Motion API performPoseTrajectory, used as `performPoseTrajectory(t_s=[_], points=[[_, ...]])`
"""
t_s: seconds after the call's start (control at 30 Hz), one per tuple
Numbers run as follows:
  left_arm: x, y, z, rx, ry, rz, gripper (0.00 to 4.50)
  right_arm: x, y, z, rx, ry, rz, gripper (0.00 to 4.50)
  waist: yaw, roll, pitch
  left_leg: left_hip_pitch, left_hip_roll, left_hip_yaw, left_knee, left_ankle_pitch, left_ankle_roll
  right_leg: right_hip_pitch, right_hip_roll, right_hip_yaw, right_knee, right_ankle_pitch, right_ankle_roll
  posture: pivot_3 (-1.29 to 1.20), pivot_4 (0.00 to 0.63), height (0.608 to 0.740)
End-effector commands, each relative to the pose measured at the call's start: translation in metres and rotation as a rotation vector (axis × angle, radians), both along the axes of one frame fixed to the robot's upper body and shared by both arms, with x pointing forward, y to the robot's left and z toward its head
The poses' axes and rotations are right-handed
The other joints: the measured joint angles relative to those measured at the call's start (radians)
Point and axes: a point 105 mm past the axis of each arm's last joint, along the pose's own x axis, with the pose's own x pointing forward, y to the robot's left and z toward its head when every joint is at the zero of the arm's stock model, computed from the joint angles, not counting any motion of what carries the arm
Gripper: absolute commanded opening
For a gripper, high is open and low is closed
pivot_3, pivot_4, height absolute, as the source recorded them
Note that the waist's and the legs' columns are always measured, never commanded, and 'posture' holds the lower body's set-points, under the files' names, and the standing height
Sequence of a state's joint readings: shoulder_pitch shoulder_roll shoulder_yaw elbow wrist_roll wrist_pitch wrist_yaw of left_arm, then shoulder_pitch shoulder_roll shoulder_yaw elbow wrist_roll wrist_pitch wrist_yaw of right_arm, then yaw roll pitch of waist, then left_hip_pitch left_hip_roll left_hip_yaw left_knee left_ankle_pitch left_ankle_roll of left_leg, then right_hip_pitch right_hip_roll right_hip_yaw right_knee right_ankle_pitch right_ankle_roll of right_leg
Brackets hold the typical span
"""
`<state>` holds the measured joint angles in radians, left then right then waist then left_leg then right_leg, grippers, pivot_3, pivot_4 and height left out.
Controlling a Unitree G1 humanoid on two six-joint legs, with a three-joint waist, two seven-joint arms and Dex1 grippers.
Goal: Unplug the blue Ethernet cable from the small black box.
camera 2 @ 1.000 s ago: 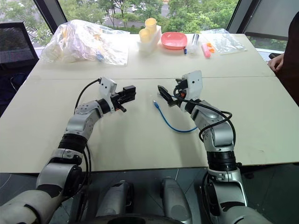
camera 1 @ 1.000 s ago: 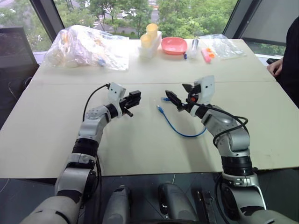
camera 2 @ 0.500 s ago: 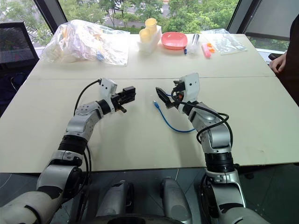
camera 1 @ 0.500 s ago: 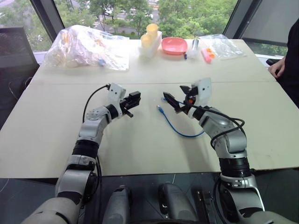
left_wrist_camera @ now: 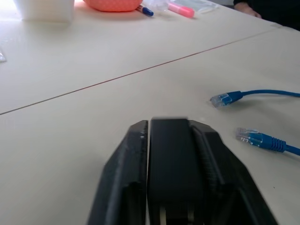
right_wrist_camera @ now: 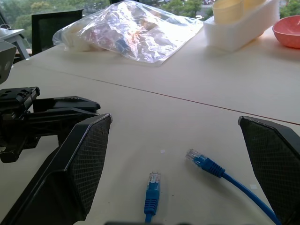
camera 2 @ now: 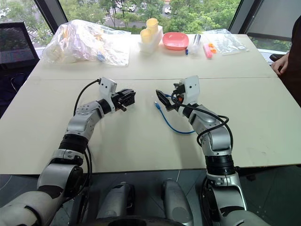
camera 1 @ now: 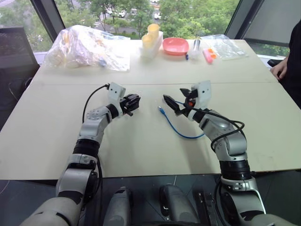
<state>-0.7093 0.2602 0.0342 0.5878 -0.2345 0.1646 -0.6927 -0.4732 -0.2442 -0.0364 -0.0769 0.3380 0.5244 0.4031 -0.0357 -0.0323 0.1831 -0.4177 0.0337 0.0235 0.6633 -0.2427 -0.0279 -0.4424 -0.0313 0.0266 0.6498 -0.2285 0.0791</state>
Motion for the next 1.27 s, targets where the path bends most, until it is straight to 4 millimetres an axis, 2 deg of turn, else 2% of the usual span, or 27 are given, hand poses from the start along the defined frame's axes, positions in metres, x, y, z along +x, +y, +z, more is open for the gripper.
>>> performPoseTrajectory(t_s=[0.03,0.33,0.37,0.43,0.47,0.5,0.67,0.93,1.1,1.27], points=[[0.0,-0.003,0.02,-0.044,-0.053,-0.027,0.54,-0.004,0.002,0.013,0.011,-0.055,0.01,4.5,0.0,0.0,0.0,0.0,0.0,0.0,0.0,0.0,0.0,0.0,0.0,0.0,0.0,0.0,0.0,0.0,0.15,0.74],[0.001,0.0,0.016,-0.02,-0.052,-0.015,0.54,-0.003,0.003,0.012,0.009,-0.053,0.011,4.5,0.0,0.0,0.0,0.0,0.0,0.0,0.0,0.0,0.0,0.0,0.0,0.0,0.0,0.0,0.0,0.0,0.15,0.74],[0.0,0.001,0.016,-0.022,-0.054,-0.017,1.02,-0.004,0.003,0.012,0.008,-0.052,0.011,4.5,0.0,0.0,0.0,0.0,0.0,0.0,0.0,0.0,0.0,0.0,0.0,0.0,0.0,0.0,0.0,0.0,0.15,0.74],[-0.002,0.003,0.018,-0.03,-0.057,-0.028,1.02,-0.004,0.003,0.012,0.009,-0.05,0.014,4.5,0.0,0.0,0.0,0.0,0.0,0.0,0.0,0.0,0.0,0.0,0.0,0.0,0.0,0.0,0.0,0.0,0.15,0.74],[-0.003,0.004,0.02,-0.03,-0.063,-0.027,1.6,-0.004,0.004,0.011,0.009,-0.049,0.015,4.5,-0.001,0.0,0.0,0.0,0.0,0.0,0.0,0.0,0.0,0.0,0.0,0.0,0.0,0.0,0.0,0.0,0.15,0.74],[-0.003,0.006,0.022,-0.027,-0.07,-0.028,1.9,-0.004,0.004,0.011,0.009,-0.048,0.015,4.5,-0.001,0.0,0.0,0.0,0.0,0.0,0.0,0.0,0.0,0.0,0.0,0.0,0.0,0.0,0.0,0.0,0.15,0.74],[-0.004,0.016,0.035,-0.016,-0.103,-0.001,4.04,-0.005,0.004,0.01,0.012,-0.044,0.021,4.5,-0.001,0.0,0.0,0.0,0.0,0.0,0.0,0.0,0.0,0.0,0.0,0.0,0.0,0.0,0.0,0.0,0.15,0.74],[-0.009,0.027,0.056,-0.033,-0.129,0.015,4.04,-0.005,0.006,0.01,0.019,-0.042,0.025,4.5,0.0,0.0,0.0,0.0,0.0,0.0,0.0,0.0,0.0,0.0,0.0,0.0,0.0,0.0,0.0,0.0,0.15,0.74],[-0.024,0.034,0.066,-0.044,-0.133,-0.011,4.04,-0.005,0.006,0.009,0.026,-0.04,0.02,4.5,-0.005,0.0,0.0,0.0,0.0,0.0,0.0,0.0,0.0,0.0,0.0,0.0,0.0,0.0,0.0,0.0,0.15,0.74],[-0.038,0.052,0.056,-0.016,-0.062,0.029,4.04,-0.007,0.004,0.006,0.034,-0.025,0.013,4.5,-0.006,0.0,0.0,0.0,0.001,0.0,-0.001,0.0,0.0,0.0,0.0,0.0,0.0,0.0,0.0,0.0,0.15,0.74]])
